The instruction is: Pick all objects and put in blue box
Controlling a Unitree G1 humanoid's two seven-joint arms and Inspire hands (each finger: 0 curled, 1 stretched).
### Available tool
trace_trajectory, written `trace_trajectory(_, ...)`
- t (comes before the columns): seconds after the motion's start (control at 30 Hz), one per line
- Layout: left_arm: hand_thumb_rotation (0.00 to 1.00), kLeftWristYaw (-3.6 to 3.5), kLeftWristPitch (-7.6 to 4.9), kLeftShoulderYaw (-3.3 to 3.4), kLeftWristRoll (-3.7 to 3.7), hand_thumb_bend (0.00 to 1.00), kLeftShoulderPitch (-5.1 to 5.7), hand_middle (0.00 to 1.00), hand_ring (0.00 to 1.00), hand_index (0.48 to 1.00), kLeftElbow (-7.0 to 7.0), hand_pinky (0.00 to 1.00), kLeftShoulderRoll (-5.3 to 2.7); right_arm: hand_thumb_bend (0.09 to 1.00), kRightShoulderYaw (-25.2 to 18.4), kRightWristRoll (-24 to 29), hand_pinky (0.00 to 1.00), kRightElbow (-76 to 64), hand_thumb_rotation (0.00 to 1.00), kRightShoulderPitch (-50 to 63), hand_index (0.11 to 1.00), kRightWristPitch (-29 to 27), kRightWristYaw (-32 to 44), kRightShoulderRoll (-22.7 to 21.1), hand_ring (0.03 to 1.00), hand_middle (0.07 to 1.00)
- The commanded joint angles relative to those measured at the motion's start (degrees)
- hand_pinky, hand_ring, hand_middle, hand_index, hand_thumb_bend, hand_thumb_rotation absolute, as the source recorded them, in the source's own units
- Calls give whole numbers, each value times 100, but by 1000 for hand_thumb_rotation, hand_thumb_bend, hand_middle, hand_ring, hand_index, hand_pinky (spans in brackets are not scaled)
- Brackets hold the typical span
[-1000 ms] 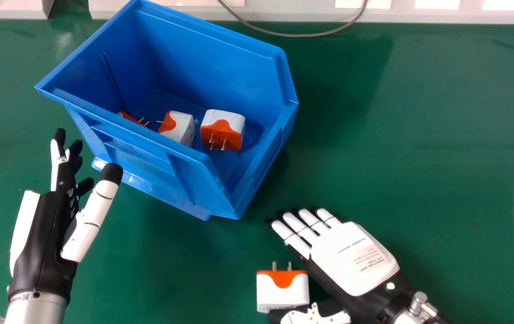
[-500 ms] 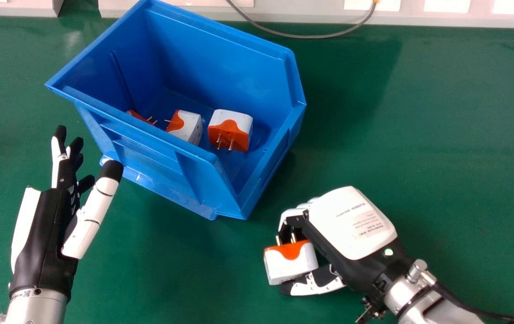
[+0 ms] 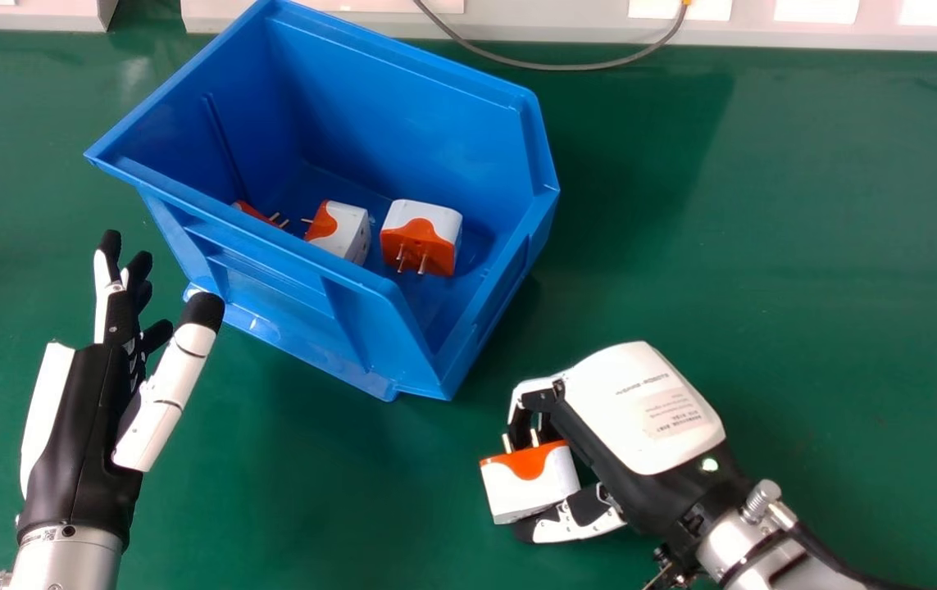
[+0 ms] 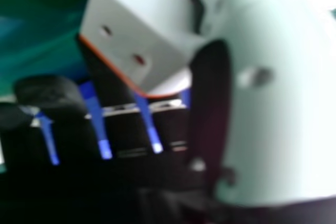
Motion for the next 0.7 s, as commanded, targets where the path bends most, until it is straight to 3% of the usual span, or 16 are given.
trace_trajectory(0.0,856,-4,-44,42,-71,690,28,1000,1000,1000,-123,933,24,498,-318,24,53,-303,119,330,477,315,-10,-149,94,168)
trace_trajectory(0.07,856,-10,-42,46,-78,690,30,1000,1000,1000,-125,933,25,496,-568,-30,64,-692,122,555,478,559,-214,-65,105,180)
trace_trajectory(0.13,856,-13,-46,49,-79,689,19,1000,1000,1000,-101,934,26,489,-803,-94,146,-1085,141,734,476,775,-410,42,192,268)
trace_trajectory(0.2,855,-12,-40,49,-71,688,7,1000,1000,1000,-94,935,29,488,-958,-114,152,-1363,144,778,474,878,-472,104,198,274)
trace_trajectory(0.43,855,-6,-7,43,-39,679,1,1000,1000,1000,-115,938,43,488,-1281,-81,66,-1900,149,322,470,797,-407,97,108,164)
trace_trajectory(0.67,855,-5,12,38,-26,681,3,1000,1000,1000,-139,939,49,490,-1325,93,38,-1898,144,-544,469,668,-174,262,78,132)
